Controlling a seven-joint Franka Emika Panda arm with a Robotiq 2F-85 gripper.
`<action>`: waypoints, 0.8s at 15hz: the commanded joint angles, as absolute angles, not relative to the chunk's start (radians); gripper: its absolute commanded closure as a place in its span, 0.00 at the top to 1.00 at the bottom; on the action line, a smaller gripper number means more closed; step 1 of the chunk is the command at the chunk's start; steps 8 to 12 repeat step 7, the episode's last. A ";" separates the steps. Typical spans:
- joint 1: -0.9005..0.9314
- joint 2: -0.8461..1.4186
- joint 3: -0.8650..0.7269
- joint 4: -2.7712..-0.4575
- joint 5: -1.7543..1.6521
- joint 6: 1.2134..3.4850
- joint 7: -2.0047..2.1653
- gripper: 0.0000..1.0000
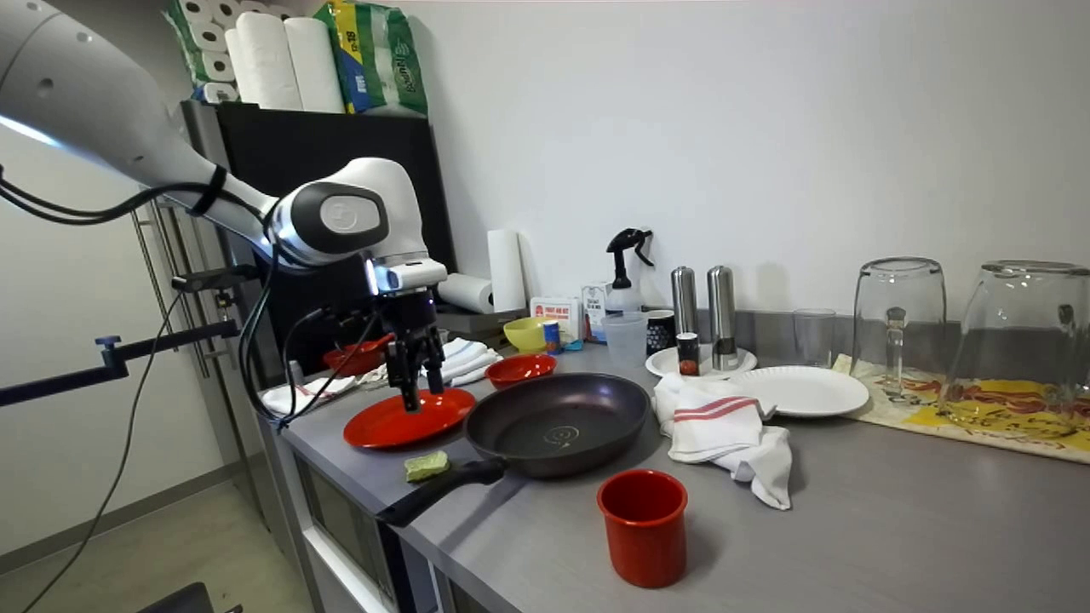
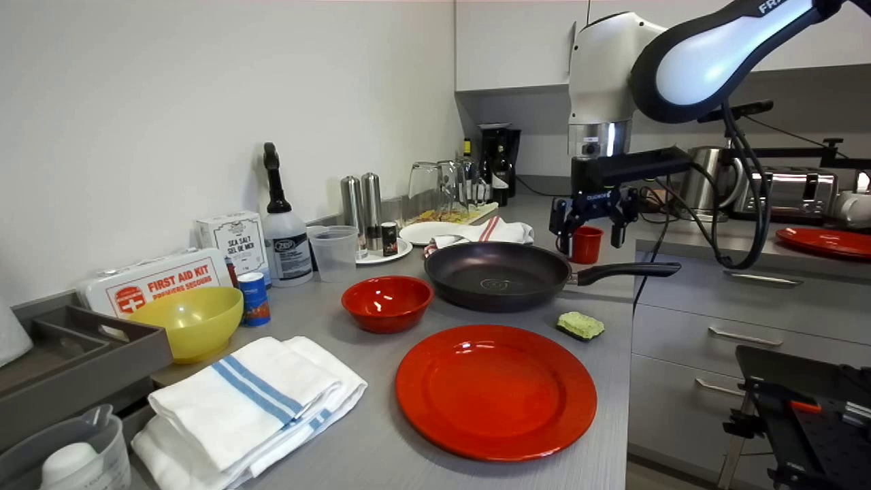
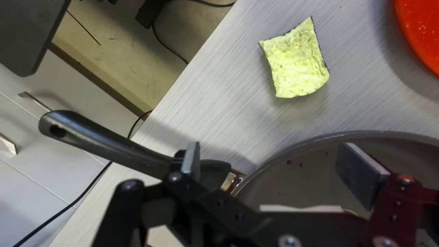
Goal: Wipe the pan with the sponge
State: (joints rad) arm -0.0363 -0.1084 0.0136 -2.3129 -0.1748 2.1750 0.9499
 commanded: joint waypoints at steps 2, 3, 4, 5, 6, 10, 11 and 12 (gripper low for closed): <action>-0.038 -0.113 0.018 -2.312 -0.181 2.168 0.919 1.00; -0.038 -0.112 0.018 -2.313 -0.181 2.168 0.919 1.00; -0.039 -0.110 0.018 -2.313 -0.181 2.168 0.919 1.00; -0.039 -0.109 0.017 -2.313 -0.181 2.168 0.919 1.00; -0.039 -0.109 0.017 -2.313 -0.181 2.168 0.919 1.00; -0.039 -0.109 0.017 -2.313 -0.181 2.168 0.920 1.00; -0.039 -0.109 0.017 -2.313 -0.181 2.168 0.920 1.00; -0.039 -0.109 0.017 -2.313 -0.181 2.168 0.920 1.00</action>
